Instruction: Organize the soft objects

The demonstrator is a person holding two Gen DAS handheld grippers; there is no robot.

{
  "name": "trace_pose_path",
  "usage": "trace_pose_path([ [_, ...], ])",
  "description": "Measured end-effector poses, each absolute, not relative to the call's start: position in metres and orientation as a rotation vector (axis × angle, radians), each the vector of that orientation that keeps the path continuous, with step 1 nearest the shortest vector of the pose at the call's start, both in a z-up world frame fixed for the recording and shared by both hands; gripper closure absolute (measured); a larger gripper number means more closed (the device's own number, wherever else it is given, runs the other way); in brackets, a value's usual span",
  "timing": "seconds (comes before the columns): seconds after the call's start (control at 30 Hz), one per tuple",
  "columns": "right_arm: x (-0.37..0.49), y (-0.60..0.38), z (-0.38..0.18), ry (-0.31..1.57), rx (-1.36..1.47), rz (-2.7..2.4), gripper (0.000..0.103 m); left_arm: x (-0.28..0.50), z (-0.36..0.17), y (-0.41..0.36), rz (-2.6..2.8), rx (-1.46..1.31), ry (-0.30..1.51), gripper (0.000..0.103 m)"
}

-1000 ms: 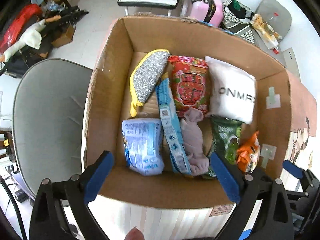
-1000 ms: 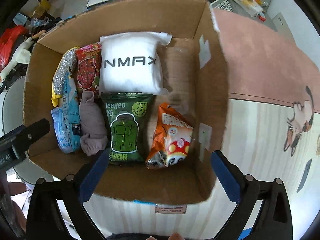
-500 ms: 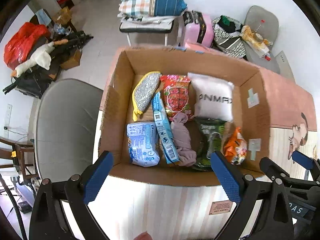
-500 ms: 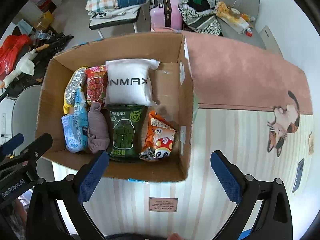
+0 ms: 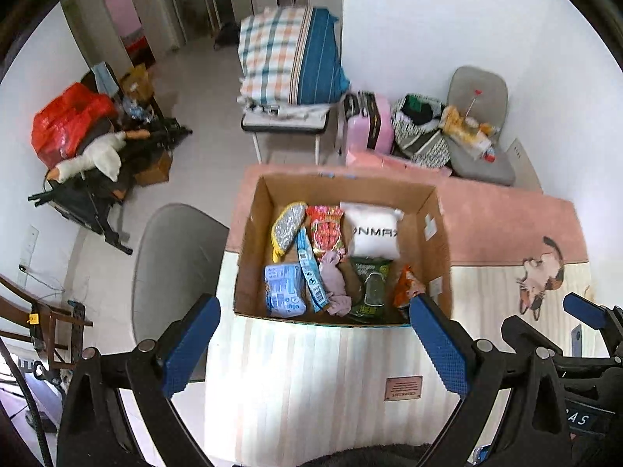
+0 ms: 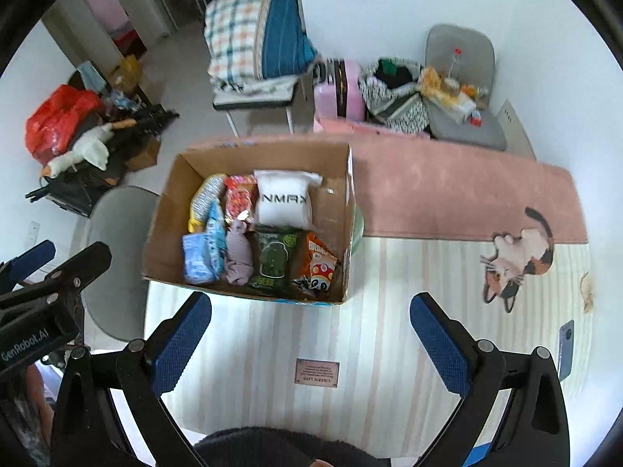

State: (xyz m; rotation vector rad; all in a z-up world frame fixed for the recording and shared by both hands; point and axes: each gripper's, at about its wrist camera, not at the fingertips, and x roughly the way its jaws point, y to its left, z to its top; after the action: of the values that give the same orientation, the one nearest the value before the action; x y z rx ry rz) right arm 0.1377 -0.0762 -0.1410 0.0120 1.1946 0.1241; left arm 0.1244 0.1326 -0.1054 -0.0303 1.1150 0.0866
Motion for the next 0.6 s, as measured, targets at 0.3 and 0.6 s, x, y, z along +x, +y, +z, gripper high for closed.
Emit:
trace_pose_path([
  [0.3, 0.093, -0.088, -0.076, 1.083, 0.020, 0.127, 0.000, 0.089, -0.062, 0.121, 0.060, -0.013, 1.049, 0.003],
  [0.6, 0.068, -0.094, -0.047, 1.013, -0.011, 0.111, 0.000, 0.067, -0.051, 0.116, 0.048, -0.047, 1.027, 0.003],
])
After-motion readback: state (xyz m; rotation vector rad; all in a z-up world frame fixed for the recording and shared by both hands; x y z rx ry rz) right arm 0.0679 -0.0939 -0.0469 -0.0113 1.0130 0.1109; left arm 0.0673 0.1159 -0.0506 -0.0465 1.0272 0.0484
